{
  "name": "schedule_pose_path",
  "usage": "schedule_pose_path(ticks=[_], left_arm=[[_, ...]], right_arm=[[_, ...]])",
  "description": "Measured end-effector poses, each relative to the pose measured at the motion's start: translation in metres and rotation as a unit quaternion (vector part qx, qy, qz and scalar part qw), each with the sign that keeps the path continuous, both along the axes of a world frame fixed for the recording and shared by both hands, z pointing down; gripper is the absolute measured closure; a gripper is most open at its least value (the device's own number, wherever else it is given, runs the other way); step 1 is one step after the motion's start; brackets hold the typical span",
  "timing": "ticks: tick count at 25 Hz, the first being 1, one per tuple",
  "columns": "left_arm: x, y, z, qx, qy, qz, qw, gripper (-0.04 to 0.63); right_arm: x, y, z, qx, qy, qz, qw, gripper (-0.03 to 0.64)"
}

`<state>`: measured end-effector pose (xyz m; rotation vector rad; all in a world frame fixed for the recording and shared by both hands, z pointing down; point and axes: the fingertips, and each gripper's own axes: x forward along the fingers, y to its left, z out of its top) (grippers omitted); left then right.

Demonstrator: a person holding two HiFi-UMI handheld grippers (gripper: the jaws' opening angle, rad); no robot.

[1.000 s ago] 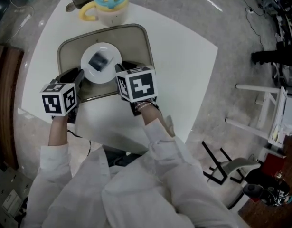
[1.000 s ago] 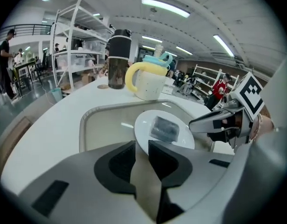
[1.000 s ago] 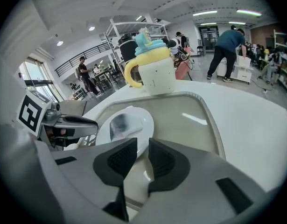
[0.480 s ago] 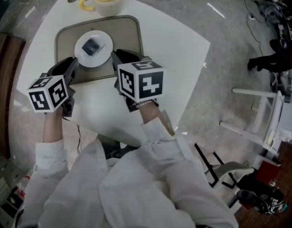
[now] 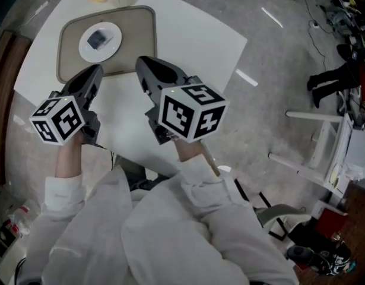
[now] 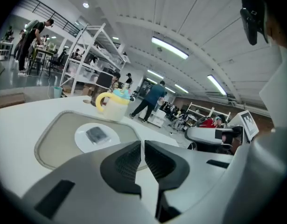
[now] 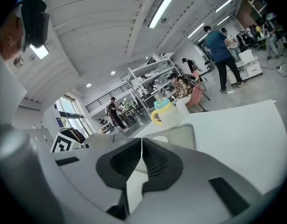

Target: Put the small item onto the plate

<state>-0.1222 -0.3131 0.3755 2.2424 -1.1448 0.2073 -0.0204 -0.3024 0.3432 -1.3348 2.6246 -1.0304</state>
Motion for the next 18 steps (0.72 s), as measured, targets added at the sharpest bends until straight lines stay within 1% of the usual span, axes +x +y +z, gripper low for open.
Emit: schedule_pose_path(ticks=[2, 5, 8, 11, 14, 18], left_arm=[[0.017, 0.017, -0.004, 0.005, 0.017, 0.005, 0.9998, 0.566], [0.041, 0.040, -0.004, 0.004, 0.029, 0.018, 0.9994, 0.571], [0.061, 0.064, 0.002, -0.004, 0.028, 0.027, 0.9992, 0.571], [0.081, 0.087, 0.005, -0.006, 0.030, 0.033, 0.9990, 0.571], [0.100, 0.109, 0.005, -0.008, 0.031, 0.040, 0.9987, 0.571], [0.122, 0.136, 0.008, -0.007, 0.014, 0.042, 0.9990, 0.572]], right_arm=[[0.010, 0.015, -0.002, 0.007, 0.000, -0.006, 1.000, 0.597], [0.020, 0.040, -0.009, 0.022, -0.005, -0.030, 0.999, 0.598], [0.028, 0.064, -0.009, 0.024, -0.015, -0.053, 0.998, 0.597], [0.041, 0.087, -0.005, 0.024, -0.009, -0.069, 0.997, 0.598], [0.052, 0.107, -0.007, 0.028, -0.008, -0.074, 0.997, 0.600], [0.059, 0.130, -0.011, 0.041, -0.014, -0.083, 0.996, 0.599]])
